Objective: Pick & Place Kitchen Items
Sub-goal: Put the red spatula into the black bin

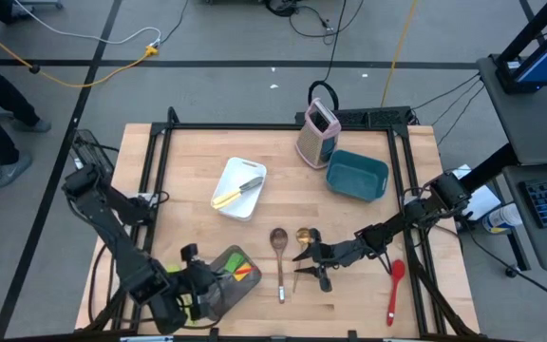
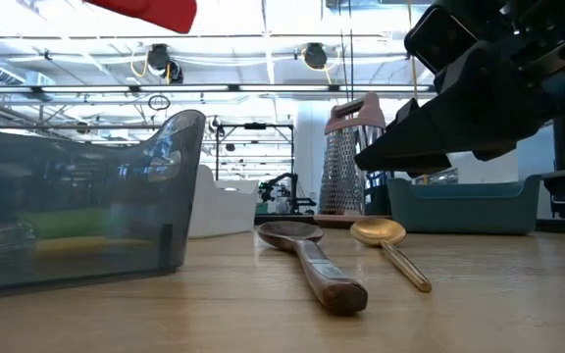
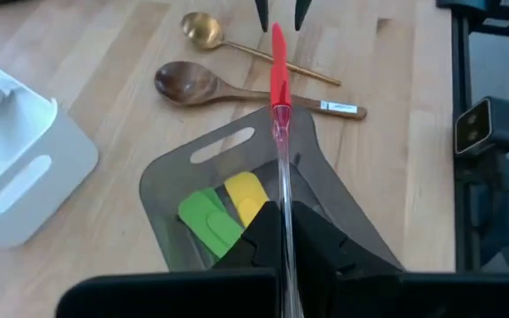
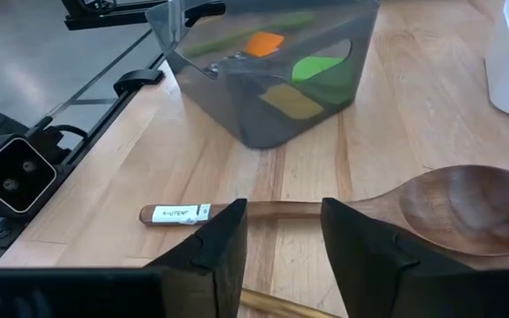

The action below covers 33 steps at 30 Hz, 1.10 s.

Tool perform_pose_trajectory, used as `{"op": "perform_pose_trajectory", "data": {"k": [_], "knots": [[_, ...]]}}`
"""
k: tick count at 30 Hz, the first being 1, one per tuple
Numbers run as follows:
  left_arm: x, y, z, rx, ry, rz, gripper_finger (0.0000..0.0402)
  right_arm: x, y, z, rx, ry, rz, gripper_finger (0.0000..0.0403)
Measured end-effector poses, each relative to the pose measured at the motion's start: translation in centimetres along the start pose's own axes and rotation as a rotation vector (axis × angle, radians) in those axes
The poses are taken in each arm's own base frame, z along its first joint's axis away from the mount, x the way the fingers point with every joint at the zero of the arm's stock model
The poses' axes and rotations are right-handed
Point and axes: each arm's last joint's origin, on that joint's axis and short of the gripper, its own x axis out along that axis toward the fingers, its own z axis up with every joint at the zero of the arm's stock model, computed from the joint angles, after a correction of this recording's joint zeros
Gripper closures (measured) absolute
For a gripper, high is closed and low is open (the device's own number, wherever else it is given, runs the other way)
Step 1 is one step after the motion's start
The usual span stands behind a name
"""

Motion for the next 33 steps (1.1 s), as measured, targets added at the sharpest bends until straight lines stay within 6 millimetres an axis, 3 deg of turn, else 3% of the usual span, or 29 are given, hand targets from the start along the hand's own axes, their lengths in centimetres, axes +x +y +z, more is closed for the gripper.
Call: {"op": "perform_pose_trajectory", "data": {"k": [5,15,23,33], "knots": [[1.3,-0.7,-1.2,-0.059,0.041,0.026,0.0395,0.0,0.0,0.0,0.01,0.0,0.0,0.0265],[5.0,-1.6,-3.1,-0.431,0.219,0.104,0.0389,0.0,0.0,0.0,0.015,0.0,-0.001,0.0268],[8.0,-2.3,-2.7,-0.696,0.247,0.09,0.0384,0.0,0.0,0.0,0.015,0.001,-0.001,0.0268],[11.4,-3.4,-2.9,-0.63,0.332,-0.018,0.0334,0.0,0.0,0.0,-0.022,0.001,-0.001,0.027]]}}
